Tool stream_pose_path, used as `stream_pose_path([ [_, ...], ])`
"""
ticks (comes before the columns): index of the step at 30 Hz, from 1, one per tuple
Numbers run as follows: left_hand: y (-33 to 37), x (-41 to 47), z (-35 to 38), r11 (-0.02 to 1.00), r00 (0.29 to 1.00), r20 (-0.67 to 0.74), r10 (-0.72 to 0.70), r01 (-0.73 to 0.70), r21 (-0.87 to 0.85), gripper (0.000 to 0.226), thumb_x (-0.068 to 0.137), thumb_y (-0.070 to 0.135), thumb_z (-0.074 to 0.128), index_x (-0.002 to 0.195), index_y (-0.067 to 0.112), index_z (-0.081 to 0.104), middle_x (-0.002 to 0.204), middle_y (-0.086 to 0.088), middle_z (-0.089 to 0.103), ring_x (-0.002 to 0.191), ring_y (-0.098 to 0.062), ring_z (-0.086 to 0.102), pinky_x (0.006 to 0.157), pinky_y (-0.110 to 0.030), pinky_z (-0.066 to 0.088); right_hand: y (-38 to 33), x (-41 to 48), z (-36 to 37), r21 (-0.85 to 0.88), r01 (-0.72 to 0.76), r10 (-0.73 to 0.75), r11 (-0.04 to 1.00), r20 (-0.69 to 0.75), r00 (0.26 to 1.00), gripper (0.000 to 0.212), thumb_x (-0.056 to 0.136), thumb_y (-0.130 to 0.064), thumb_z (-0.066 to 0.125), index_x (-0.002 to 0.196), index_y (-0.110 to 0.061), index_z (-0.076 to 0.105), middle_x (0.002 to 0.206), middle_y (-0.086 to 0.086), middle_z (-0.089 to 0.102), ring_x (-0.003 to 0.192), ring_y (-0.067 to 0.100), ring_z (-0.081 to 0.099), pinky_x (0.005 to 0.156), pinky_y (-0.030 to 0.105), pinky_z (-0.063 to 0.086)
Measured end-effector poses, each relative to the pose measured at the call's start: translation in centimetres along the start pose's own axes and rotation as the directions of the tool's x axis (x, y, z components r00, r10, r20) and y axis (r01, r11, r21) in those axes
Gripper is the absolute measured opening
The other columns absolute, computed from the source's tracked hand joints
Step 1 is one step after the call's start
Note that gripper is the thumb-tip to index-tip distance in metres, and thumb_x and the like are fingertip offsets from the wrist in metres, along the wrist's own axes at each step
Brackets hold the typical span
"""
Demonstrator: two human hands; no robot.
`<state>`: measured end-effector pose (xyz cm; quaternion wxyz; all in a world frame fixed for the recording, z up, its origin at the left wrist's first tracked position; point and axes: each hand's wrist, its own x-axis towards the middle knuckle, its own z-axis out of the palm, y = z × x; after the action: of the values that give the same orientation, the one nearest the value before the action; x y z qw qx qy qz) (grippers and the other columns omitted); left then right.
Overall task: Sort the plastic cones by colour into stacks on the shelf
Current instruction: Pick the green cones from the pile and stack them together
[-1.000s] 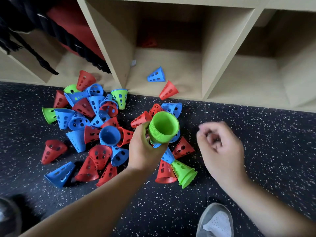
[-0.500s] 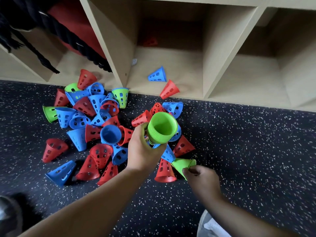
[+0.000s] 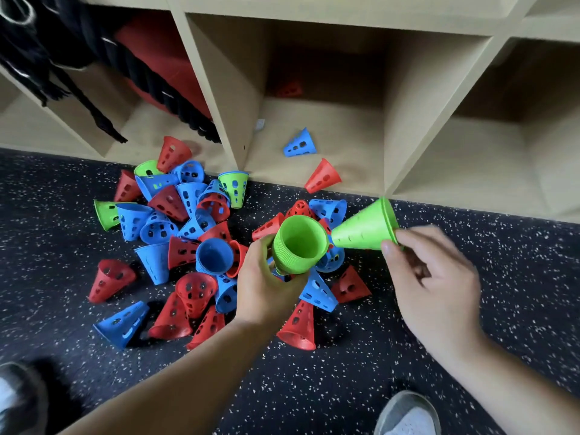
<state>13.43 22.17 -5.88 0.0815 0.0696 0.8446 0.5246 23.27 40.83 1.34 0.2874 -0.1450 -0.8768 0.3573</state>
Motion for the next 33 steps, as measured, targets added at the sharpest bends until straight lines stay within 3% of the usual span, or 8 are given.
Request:
stream_pose_path([
  [4,0.9,0.3,-0.6,0.999,1.000,-0.021,0.021,-0.022,-0.027,0.063,0.068,0.030,0.091,0.118,0.039,0.054,0.113,0.018,0.064,0.106,0.000,0.063,0.091,-0.022,0.052,-1.0,3.5,2.1,-0.022,0.246,-0.243,0.969,0.094,0.966,0.021,0.091,-0.019,0.069,0.104,-0.003,0.075,0.093,0.003,0.067,0.067,-0.003,0.050,0.067,0.011,0.040],
  [7,1.6,0.9,-1.2,0.997,0.999,-0.041,0.017,-0.020,-0.069,0.057,0.070,0.027,0.089,0.114,0.038,0.055,0.110,0.015,0.065,0.102,0.002,0.064,0.087,-0.014,0.051,-1.8,5.1,3.9,0.072,0.291,-0.299,0.954,0.241,0.923,0.032,0.091,-0.031,0.069,0.113,-0.009,0.074,0.101,0.000,0.065,0.075,-0.005,0.051,0.073,0.010,0.041],
  [12,1.2,2.7,-3.0,0.997,0.995,-0.094,0.025,-0.032,-0.076,0.059,0.069,0.029,0.090,0.120,0.026,0.059,0.111,0.013,0.065,0.103,-0.001,0.063,0.089,-0.019,0.052,-3.2,10.0,6.0,0.196,0.126,-0.161,0.972,0.173,0.972,0.014,0.092,-0.019,0.067,0.101,-0.013,0.076,0.092,-0.006,0.064,0.068,0.014,0.058,0.064,0.016,0.042],
  [17,-0.2,4.7,-5.3,0.999,0.985,-0.170,0.002,-0.009,-0.040,0.058,0.069,0.028,0.089,0.118,0.027,0.061,0.110,0.014,0.066,0.103,0.001,0.062,0.088,-0.016,0.051,-2.3,15.8,12.3,0.079,-0.085,0.048,0.993,0.392,0.919,0.011,0.089,-0.018,0.069,0.096,-0.022,0.076,0.083,-0.015,0.068,0.071,0.001,0.065,0.073,0.025,0.053],
  [20,-1.4,5.9,-6.6,0.998,0.976,-0.214,-0.044,0.036,-0.043,0.063,0.068,0.029,0.090,0.123,0.025,0.060,0.113,0.014,0.066,0.105,0.001,0.063,0.091,-0.018,0.052,-1.9,17.7,17.0,-0.039,-0.029,0.045,0.999,0.520,0.853,0.011,0.089,-0.018,0.069,0.097,-0.021,0.076,0.077,-0.019,0.066,0.056,-0.005,0.055,0.063,0.013,0.042],
  [22,-2.3,6.6,-7.5,0.997,0.966,-0.249,-0.068,0.055,-0.058,0.063,0.067,0.029,0.090,0.123,0.025,0.060,0.114,0.014,0.066,0.105,0.001,0.063,0.092,-0.019,0.052,-1.9,18.5,20.1,-0.087,0.016,0.037,0.996,0.578,0.815,0.014,0.089,-0.017,0.068,0.099,-0.018,0.076,0.083,-0.014,0.068,0.062,-0.007,0.055,0.065,0.005,0.040],
  [27,-3.9,8.0,-9.5,0.985,0.953,-0.270,-0.142,0.110,-0.130,0.057,0.068,0.024,0.090,0.114,0.037,0.058,0.112,0.016,0.065,0.102,0.004,0.062,0.082,-0.004,0.044,-2.0,19.7,26.4,-0.291,0.185,0.070,0.939,0.686,0.724,0.023,0.089,-0.020,0.066,0.110,-0.022,0.073,0.112,-0.003,0.069,0.105,0.020,0.062,0.087,0.027,0.046],
  [33,-5.5,9.5,-11.1,0.983,0.950,-0.272,-0.153,0.118,-0.139,0.060,0.068,0.035,0.089,0.118,0.038,0.056,0.112,0.020,0.066,0.104,-0.001,0.065,0.090,-0.030,0.056,-1.7,19.2,30.0,-0.431,0.190,0.184,0.882,0.687,0.703,0.029,0.095,-0.033,0.061,0.123,-0.029,0.068,0.126,-0.002,0.067,0.115,0.028,0.059,0.092,0.033,0.048],
])
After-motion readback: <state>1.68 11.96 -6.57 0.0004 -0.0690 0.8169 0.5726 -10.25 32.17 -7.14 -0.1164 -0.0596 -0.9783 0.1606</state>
